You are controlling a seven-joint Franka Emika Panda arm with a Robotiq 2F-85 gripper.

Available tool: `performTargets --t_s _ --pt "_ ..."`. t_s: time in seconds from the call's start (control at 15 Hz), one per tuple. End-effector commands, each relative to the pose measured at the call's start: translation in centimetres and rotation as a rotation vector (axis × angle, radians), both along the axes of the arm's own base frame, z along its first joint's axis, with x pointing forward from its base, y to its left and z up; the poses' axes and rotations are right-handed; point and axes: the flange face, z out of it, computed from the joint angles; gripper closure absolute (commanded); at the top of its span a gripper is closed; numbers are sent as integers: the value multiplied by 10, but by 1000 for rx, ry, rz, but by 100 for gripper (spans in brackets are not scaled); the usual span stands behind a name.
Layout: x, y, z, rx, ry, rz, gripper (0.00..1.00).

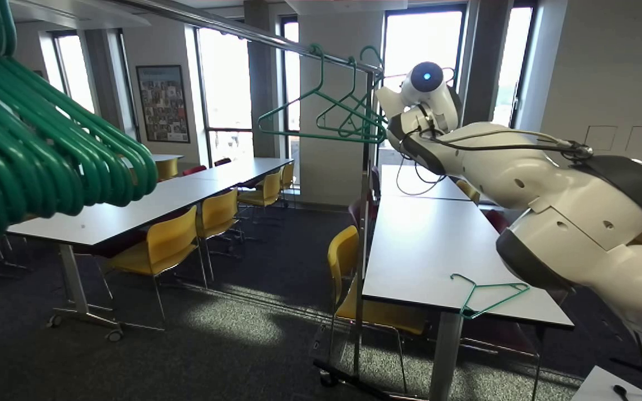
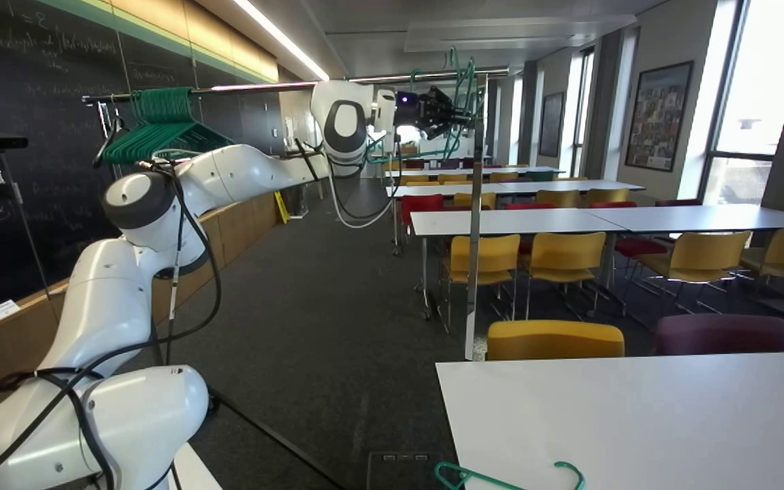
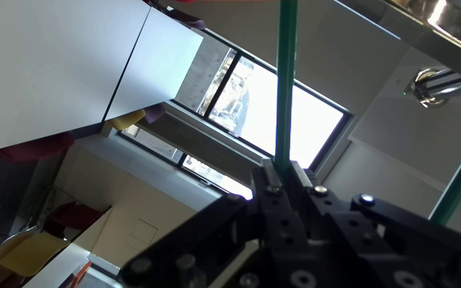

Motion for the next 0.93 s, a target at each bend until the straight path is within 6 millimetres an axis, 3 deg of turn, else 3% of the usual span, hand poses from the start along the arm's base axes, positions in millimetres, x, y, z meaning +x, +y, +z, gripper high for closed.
performTargets --t_s 0.0,0.33,0.4,0.53,0.87 --pt "7 2 2 6 43 26 97" --pt "18 3 -19 4 88 38 97" --pt "18 3 -23 15 81 46 65" --pt "18 4 -26 41 41 63 59" --pt "-2 13 -31 90 -108 193 19"
